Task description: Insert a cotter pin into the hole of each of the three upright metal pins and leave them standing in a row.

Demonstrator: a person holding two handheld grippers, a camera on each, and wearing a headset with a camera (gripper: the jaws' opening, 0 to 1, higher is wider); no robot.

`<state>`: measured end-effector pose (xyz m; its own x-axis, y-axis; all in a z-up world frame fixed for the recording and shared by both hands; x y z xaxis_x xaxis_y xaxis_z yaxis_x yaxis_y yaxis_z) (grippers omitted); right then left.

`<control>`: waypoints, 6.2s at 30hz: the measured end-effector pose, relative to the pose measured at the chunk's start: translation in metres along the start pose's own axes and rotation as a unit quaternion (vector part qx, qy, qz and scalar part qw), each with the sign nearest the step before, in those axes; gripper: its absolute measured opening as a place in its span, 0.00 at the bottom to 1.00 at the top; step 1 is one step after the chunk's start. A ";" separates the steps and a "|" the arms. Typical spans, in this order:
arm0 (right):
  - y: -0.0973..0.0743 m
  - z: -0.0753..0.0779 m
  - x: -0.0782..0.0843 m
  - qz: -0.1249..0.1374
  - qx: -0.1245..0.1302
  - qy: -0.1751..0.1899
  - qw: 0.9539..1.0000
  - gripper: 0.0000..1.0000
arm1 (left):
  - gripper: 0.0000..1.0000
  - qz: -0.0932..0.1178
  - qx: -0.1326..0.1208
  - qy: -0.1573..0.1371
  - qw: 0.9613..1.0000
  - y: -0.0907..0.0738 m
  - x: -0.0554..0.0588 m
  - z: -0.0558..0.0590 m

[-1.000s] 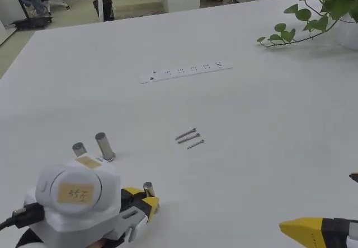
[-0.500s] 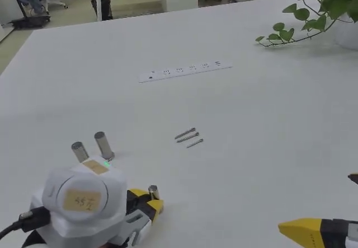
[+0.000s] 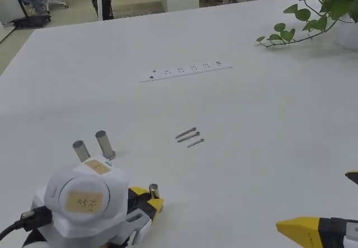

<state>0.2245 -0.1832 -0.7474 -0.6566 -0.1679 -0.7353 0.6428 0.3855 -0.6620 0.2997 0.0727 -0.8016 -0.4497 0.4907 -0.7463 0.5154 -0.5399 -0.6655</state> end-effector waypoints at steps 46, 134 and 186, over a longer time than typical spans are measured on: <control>-0.003 0.016 0.006 -0.008 0.004 0.011 1.000 0.96 | 0.99 0.063 0.017 -0.061 0.996 -0.066 0.018 0.001; 0.147 -0.014 -0.104 -0.033 -0.283 -0.282 0.916 0.49 | 0.99 0.062 0.010 -0.128 0.990 -0.106 0.032 0.003; 0.221 0.003 -0.104 -0.133 -0.257 -0.387 0.875 0.17 | 0.97 0.053 0.004 -0.155 0.987 -0.105 0.037 -0.005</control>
<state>0.4357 -0.0839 -0.8176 -0.1637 -0.8012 -0.5756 0.1147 0.5641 -0.8177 0.2324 0.1510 -0.7589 -0.5956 0.2001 -0.7779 0.5659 -0.5828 -0.5832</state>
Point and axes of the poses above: the centre of the closed fingertips' face, and the gripper's own axes: y roughly forward along the fingers, z roughly to its right, x roughly out of its underside, the point moved 6 cm from there along -y, roughly backward along the fingers, and after that the axes turned 3 degrees about -z, right-handed, at the moved point
